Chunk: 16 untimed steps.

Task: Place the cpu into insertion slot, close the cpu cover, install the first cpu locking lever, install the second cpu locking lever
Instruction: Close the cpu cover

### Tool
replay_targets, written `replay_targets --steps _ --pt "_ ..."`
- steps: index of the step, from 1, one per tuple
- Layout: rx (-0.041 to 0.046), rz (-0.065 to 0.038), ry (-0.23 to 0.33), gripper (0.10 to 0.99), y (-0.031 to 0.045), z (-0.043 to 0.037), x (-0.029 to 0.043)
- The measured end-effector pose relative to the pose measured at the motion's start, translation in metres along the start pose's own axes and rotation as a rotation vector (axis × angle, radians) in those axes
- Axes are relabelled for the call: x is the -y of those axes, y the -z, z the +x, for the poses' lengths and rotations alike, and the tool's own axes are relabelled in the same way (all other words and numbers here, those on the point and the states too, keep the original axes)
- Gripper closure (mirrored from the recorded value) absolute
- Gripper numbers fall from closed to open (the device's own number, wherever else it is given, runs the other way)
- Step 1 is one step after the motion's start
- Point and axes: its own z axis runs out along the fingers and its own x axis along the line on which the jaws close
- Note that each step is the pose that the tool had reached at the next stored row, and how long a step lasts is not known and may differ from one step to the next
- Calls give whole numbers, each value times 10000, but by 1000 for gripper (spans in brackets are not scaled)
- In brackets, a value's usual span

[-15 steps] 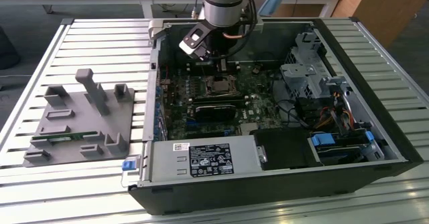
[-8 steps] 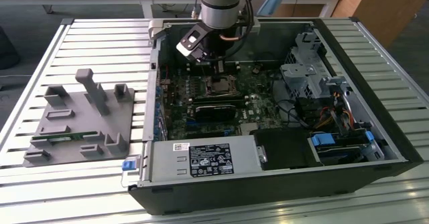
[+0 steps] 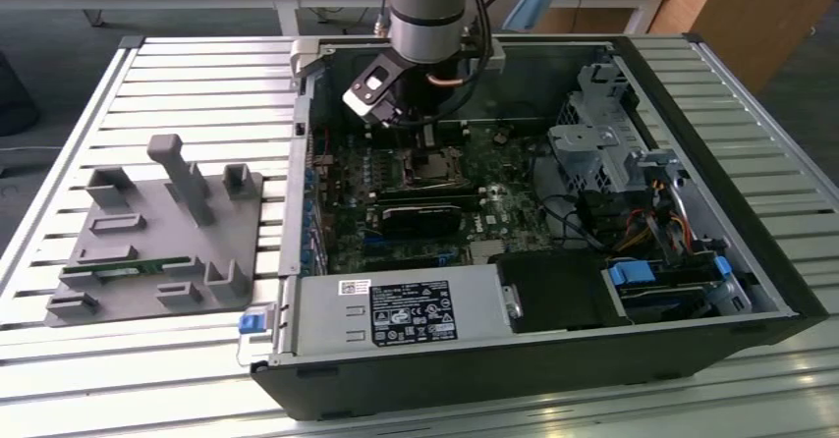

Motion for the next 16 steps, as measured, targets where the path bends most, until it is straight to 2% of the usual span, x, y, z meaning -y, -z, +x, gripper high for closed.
replay_targets --steps 16 --pt "42 2 1 980 -47 1 7"
